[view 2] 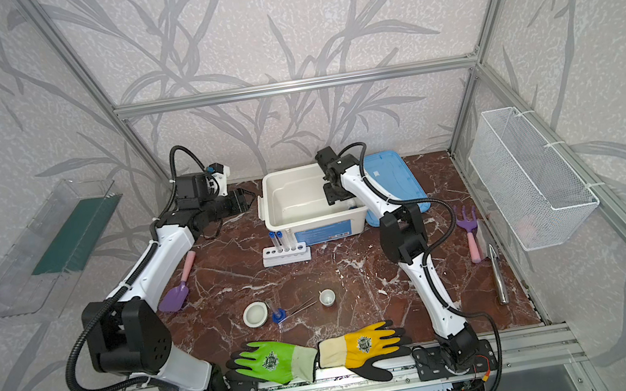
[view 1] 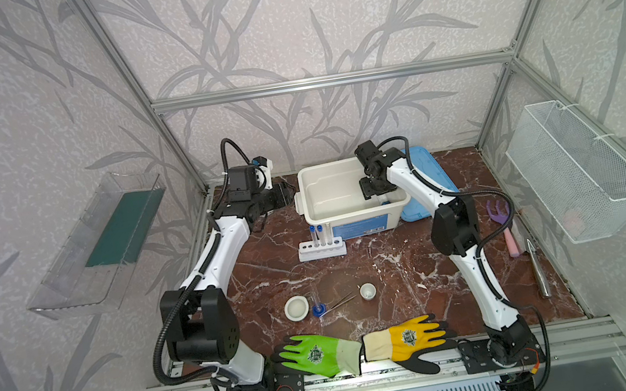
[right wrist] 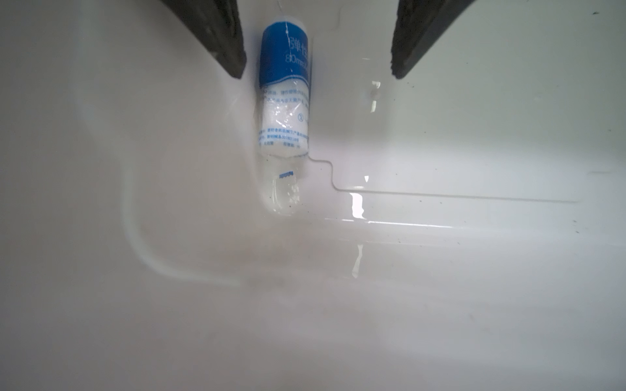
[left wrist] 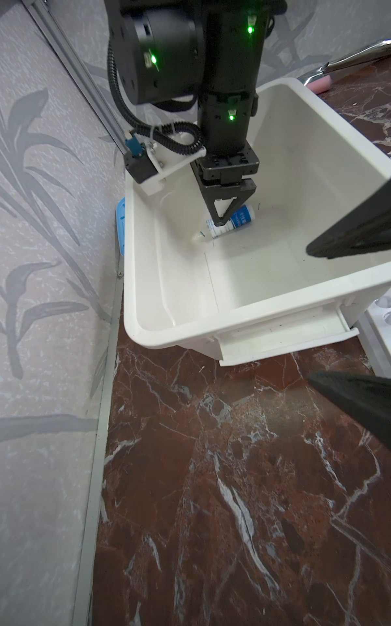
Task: Organize the chemistry lab equipment
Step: 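Open the right gripper and lift it out of the bin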
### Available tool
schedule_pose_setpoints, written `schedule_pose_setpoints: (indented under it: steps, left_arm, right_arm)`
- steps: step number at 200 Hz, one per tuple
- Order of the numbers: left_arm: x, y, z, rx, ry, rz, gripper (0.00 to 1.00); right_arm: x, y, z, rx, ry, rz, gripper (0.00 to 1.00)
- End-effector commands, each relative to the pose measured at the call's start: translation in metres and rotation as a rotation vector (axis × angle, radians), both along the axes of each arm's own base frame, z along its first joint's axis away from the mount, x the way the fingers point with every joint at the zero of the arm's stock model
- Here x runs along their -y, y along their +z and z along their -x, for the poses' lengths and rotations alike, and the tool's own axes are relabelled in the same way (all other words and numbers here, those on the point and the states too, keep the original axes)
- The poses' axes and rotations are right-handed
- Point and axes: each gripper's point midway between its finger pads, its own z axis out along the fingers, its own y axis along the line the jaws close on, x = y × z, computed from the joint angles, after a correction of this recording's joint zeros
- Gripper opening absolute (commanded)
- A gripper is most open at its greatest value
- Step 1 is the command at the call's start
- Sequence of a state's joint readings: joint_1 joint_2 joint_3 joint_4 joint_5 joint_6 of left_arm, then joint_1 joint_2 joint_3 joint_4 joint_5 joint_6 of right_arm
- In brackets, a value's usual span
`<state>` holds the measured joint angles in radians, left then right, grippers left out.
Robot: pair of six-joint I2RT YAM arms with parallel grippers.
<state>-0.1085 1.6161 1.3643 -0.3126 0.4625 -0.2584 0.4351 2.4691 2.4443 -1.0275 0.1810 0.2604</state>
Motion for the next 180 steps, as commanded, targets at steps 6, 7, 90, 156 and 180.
schedule_pose_setpoints:
  steps: [6, 7, 90, 156, 180]
  left_arm:
    - [0.015, -0.017, -0.006, -0.032, -0.031, 0.028, 0.55]
    - [0.015, -0.018, -0.007, -0.032, -0.031, 0.028, 0.55]
    - [0.03, -0.04, -0.029, -0.072, -0.05, 0.049, 0.54]
    - [0.037, -0.049, -0.05, -0.08, -0.054, 0.048, 0.51]
    - [0.037, -0.047, -0.052, -0.075, -0.052, 0.047, 0.51]
  right_arm:
    - [-0.001, 0.085, 0.004, 0.127, 0.03, -0.079, 0.74]
    - [-0.001, 0.086, 0.004, 0.129, 0.03, -0.08, 0.74]
    - [0.033, 0.127, 0.027, 0.227, -0.016, -0.084, 0.79]
    - [0.042, 0.108, 0.03, 0.216, -0.036, -0.122, 0.78]
    - [0.041, 0.108, 0.029, 0.216, -0.032, -0.131, 0.77]
